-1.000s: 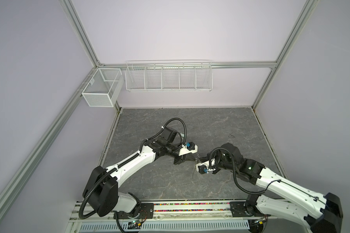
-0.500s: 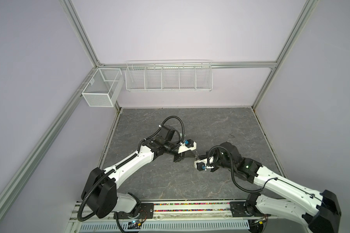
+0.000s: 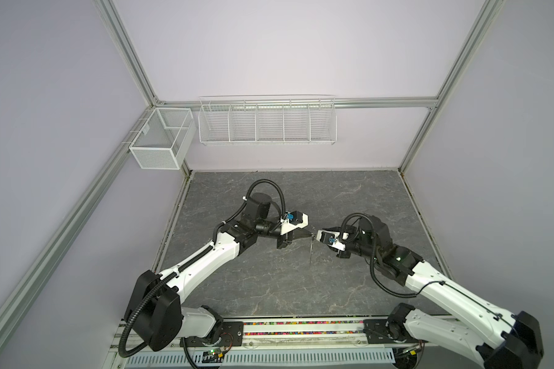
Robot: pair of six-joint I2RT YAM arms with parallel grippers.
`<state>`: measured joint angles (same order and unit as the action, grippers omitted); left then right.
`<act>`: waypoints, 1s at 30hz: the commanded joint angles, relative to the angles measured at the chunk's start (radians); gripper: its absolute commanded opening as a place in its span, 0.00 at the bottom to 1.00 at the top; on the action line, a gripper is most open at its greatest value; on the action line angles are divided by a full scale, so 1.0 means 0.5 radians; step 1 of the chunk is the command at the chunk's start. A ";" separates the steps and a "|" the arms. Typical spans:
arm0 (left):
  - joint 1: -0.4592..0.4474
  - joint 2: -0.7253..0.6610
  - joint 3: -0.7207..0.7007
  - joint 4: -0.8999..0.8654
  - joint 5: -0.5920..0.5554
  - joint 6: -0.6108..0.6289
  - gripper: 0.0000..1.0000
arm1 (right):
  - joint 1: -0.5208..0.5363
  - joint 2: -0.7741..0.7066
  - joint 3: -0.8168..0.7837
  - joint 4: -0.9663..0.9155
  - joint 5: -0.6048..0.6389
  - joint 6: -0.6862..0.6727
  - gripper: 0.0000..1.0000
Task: Attach keys to a key ring
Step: Insert the key into the keyring.
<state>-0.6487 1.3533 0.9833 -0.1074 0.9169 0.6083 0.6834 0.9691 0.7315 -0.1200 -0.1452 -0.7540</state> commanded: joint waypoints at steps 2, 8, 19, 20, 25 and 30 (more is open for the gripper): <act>0.018 -0.065 -0.049 0.319 0.021 -0.146 0.00 | -0.022 -0.123 0.040 0.105 -0.283 0.324 0.34; 0.021 -0.082 -0.072 0.425 -0.005 -0.173 0.00 | -0.038 -0.101 0.079 0.151 -0.441 0.543 0.33; 0.021 -0.133 -0.144 0.512 -0.034 -0.201 0.00 | -0.038 0.051 0.118 0.280 -0.415 0.700 0.29; 0.021 -0.136 -0.149 0.518 -0.039 -0.202 0.00 | -0.038 0.056 0.117 0.284 -0.418 0.700 0.29; 0.021 -0.140 -0.156 0.521 -0.039 -0.202 0.00 | -0.038 0.048 0.105 0.321 -0.449 0.713 0.27; 0.021 -0.138 -0.162 0.522 -0.044 -0.194 0.00 | -0.036 0.019 0.085 0.328 -0.452 0.714 0.25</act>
<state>-0.6415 1.3033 0.9142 0.1230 0.8898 0.5167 0.6682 0.9939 0.7715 0.0196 -0.3458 -0.4149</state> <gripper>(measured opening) 0.049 0.254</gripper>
